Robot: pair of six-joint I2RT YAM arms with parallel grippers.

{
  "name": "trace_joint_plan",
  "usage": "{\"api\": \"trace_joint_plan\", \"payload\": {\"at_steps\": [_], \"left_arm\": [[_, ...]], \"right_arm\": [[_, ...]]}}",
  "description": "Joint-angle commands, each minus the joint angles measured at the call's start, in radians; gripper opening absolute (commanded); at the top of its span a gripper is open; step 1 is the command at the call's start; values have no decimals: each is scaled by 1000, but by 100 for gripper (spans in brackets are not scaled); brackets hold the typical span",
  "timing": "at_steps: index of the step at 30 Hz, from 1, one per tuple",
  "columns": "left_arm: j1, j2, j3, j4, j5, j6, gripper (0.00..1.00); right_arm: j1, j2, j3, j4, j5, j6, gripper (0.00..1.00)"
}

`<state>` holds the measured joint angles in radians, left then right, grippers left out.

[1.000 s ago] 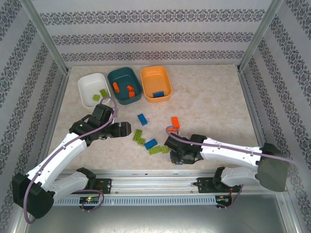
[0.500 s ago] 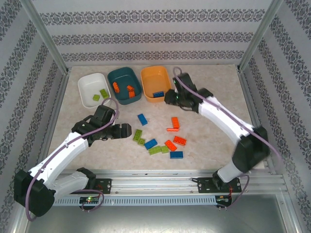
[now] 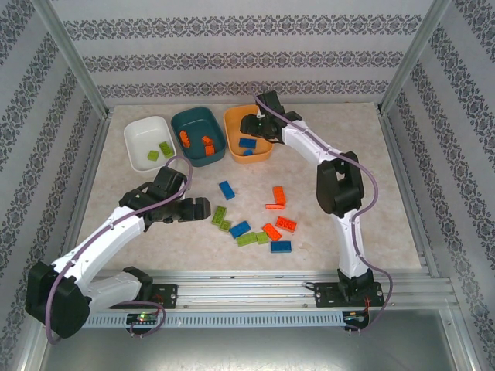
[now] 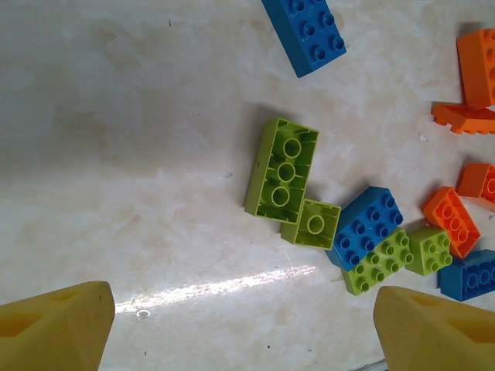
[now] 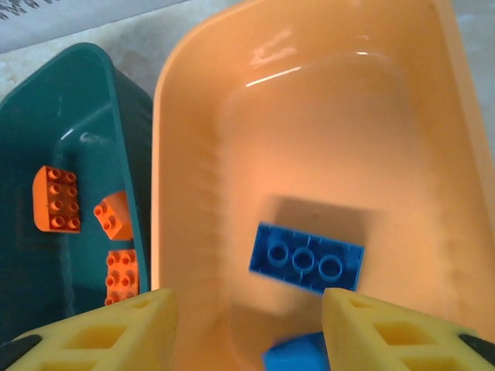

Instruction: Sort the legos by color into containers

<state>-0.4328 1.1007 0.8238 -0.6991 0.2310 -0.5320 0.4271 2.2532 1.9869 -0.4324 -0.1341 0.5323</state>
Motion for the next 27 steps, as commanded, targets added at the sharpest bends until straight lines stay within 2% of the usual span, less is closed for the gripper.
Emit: {"api": "trace_joint_plan", "payload": {"at_steps": [1, 7, 10, 18, 21, 24, 27], "left_arm": [[-3, -2, -6, 13, 1, -9, 87], [-4, 15, 0, 39, 9, -14, 87], [-10, 47, 12, 63, 25, -22, 87], [-47, 140, 72, 101, 26, -22, 87], [-58, 149, 66, 114, 26, -25, 88], [-60, 137, 40, 128, 29, -34, 88], [-61, 118, 19, 145, 36, -49, 88]], "right_arm": [[-11, -25, 23, -8, -29, -17, 52], [15, -256, -229, -14, 7, -41, 56], [44, -393, -351, -125, 57, -77, 63], [70, -734, -786, -363, 78, -14, 66], [123, -857, -928, -406, 67, 30, 67], [207, -952, -1037, -447, 55, 91, 76], [300, -1013, -1125, -449, 58, 176, 78]]}}
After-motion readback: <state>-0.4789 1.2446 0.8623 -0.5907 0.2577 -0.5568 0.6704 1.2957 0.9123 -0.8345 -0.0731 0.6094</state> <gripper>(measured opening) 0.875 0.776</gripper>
